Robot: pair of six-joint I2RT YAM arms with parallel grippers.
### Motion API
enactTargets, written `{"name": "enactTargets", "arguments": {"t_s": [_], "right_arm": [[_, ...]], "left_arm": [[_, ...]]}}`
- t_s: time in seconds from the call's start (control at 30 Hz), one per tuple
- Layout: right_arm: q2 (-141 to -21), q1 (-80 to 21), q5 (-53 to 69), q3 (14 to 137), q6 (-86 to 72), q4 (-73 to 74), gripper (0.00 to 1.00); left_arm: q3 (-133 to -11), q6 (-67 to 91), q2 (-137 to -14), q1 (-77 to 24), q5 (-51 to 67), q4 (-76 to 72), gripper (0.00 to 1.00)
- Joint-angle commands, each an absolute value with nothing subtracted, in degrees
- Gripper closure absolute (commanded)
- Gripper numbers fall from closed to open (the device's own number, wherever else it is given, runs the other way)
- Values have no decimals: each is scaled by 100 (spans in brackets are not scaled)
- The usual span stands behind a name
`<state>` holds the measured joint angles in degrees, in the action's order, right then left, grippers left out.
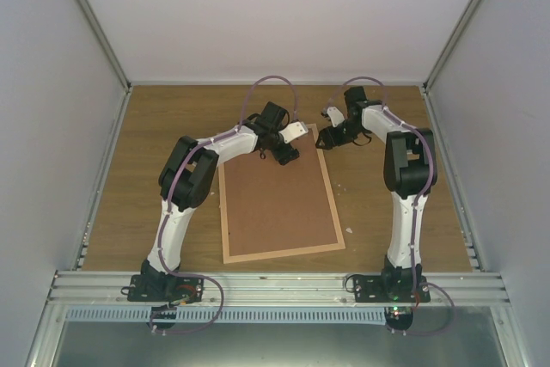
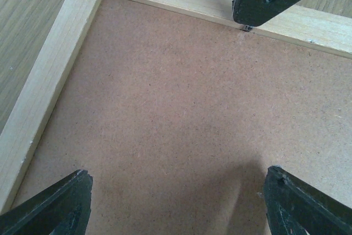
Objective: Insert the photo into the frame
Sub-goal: Install the photo frame at the center of the board.
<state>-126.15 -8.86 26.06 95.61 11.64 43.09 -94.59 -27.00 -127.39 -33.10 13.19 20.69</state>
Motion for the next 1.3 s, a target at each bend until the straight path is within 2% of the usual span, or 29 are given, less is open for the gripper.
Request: {"name": "enactTargets", "arguments": {"t_s": [0.0, 1.03, 1.27], "right_arm": [[-12907, -992, 2463, 9440, 1158, 4632, 34], [-13522, -1415, 2097, 9499, 772, 4421, 34], [-13021, -1335, 2818, 9646, 913, 4464, 34]], "left_arm": [[-9264, -2760, -13020, -3411, 1040, 2158, 15], [-9334, -2734, -13139, -3410, 1046, 2206, 16], [-9386, -2717, -13148, -3410, 1040, 2234, 16]]}}
